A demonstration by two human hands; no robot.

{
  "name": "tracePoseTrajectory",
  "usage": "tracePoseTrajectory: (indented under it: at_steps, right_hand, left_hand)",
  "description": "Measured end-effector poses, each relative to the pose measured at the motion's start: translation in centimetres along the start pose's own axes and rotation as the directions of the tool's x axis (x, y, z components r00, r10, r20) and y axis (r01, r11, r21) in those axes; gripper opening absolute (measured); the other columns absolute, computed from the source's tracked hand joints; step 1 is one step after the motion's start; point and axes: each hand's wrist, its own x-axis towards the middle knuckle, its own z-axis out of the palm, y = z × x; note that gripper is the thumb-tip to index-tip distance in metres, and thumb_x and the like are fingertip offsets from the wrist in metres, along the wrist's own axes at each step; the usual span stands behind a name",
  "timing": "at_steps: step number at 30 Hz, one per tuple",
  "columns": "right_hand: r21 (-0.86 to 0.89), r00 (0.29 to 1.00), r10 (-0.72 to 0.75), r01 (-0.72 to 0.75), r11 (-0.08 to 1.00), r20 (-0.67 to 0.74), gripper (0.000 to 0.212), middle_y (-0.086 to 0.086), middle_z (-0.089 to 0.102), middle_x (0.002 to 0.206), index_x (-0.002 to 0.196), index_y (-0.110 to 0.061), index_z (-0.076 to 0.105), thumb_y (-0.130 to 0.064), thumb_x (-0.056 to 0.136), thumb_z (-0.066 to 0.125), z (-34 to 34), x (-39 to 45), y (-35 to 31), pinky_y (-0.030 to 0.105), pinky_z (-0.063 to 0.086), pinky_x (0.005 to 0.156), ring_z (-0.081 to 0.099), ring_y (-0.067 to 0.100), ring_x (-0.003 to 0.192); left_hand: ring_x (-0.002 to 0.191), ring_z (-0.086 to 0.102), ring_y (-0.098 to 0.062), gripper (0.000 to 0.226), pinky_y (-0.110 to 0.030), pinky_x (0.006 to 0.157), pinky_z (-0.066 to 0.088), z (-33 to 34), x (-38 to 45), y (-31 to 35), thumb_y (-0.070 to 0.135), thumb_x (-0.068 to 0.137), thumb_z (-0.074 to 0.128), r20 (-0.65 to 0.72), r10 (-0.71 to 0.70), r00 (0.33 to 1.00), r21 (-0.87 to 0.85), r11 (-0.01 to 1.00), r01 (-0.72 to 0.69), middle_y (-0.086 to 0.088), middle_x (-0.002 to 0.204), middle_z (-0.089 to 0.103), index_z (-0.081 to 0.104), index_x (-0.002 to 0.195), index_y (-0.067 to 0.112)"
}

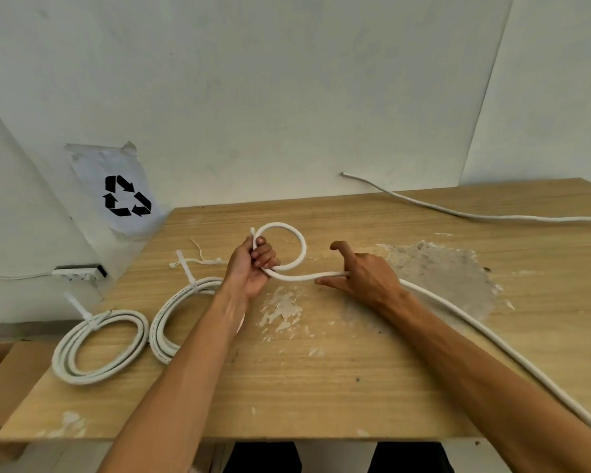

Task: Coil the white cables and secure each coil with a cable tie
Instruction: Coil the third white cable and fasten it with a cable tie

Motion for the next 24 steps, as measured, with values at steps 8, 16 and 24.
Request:
tracePoseTrajectory:
  at_steps: [8,16,24]
  right_hand:
    - [-0.052,0.959,-0.105,0.122,0.991,0.264,0.089,0.005,0.074,0.089,0.129,-0.019,0.063,-0.086,0.07,0.054,-2.1,3.2,0.0,0.034,0.054,0.072,0.063,0.018,0.073]
    - [0.097,0.945,-0.2,0.181,0.979,0.259,0.098,-0.014,0.05,0.063,0.154,-0.027,0.033,-0.066,0.073,0.074,-4.4,3.2,-3.7,0.015,0.026,0.052,0.042,-0.002,0.051]
    - [0.14,0.952,-0.215,0.188,0.972,0.219,0.091,0.007,0.072,0.079,0.152,-0.032,0.034,-0.079,0.078,0.057,-3.3,4.3,-3.8,0.03,0.046,0.065,0.056,0.007,0.059]
  left_hand:
    - [0.042,0.027,-0.009,0.049,-0.024,0.046,0.035,-0.5,-1.9,1.6,0.041,0.109,0.027,0.056,-0.035,0.998,0.54,0.842,-0.001,0.003,0.052,0.029,0.042,0.072,0.014]
    - [0.043,0.019,-0.011,0.04,-0.027,0.049,0.023,-0.7,-2.6,1.6,0.038,0.096,0.038,0.049,-0.069,0.996,0.43,0.902,0.042,0.002,0.053,0.022,0.035,0.061,0.018]
    - [0.055,0.024,-0.014,0.041,-0.027,0.057,0.029,-0.9,-3.9,1.2,0.042,0.1,0.042,0.164,-0.073,0.984,0.006,0.997,0.073,0.0,0.059,0.029,0.033,0.067,0.018]
